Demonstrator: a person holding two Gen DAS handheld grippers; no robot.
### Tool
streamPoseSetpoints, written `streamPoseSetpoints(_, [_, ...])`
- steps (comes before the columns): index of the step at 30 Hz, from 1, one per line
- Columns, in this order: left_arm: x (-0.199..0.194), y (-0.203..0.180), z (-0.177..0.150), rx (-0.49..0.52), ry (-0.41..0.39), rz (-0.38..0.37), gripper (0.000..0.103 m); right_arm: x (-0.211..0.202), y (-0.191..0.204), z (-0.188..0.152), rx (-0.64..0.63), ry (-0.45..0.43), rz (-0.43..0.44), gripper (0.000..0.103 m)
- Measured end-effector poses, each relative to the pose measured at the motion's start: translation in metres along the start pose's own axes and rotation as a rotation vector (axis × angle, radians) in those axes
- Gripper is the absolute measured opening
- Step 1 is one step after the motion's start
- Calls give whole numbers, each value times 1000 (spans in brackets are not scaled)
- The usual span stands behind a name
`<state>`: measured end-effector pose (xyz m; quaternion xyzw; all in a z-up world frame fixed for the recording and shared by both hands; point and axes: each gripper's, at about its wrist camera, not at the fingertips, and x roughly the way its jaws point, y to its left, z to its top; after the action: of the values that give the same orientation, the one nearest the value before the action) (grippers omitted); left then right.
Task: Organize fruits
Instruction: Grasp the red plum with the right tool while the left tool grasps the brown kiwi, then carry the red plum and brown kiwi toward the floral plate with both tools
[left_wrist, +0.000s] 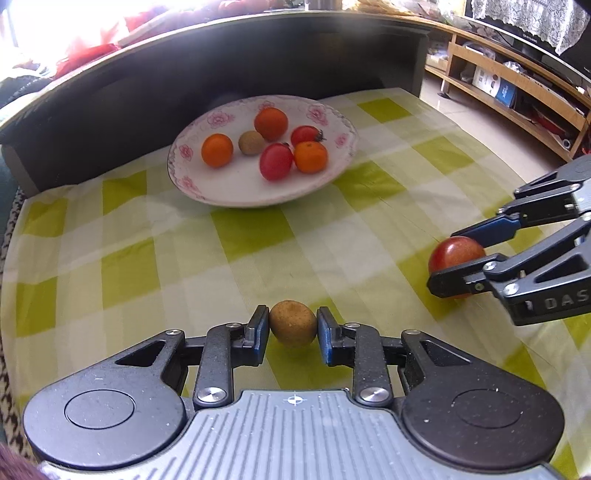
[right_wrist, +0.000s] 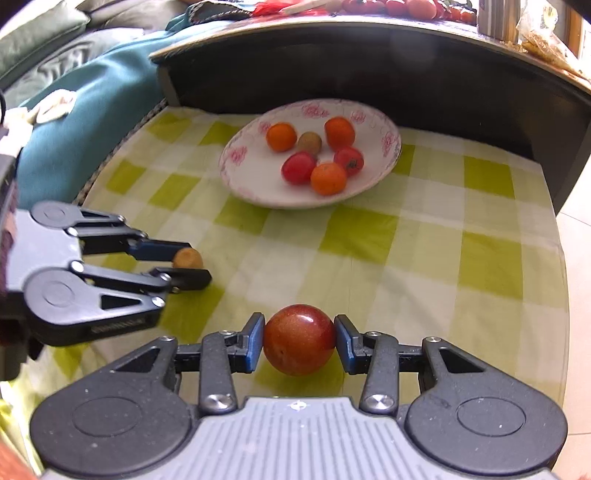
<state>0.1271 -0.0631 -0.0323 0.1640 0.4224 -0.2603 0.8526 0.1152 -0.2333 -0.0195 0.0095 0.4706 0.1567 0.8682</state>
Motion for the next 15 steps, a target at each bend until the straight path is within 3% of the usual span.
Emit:
streamPoseSetpoints(9, [-15,-31,-31,42,43,-21,39,-8,24,-26,-131,-8,-42,44])
streamPoseSetpoints(15, [-16,-29,-39,30,31,-11,45,-4,23,-33,-120,21,-28,45])
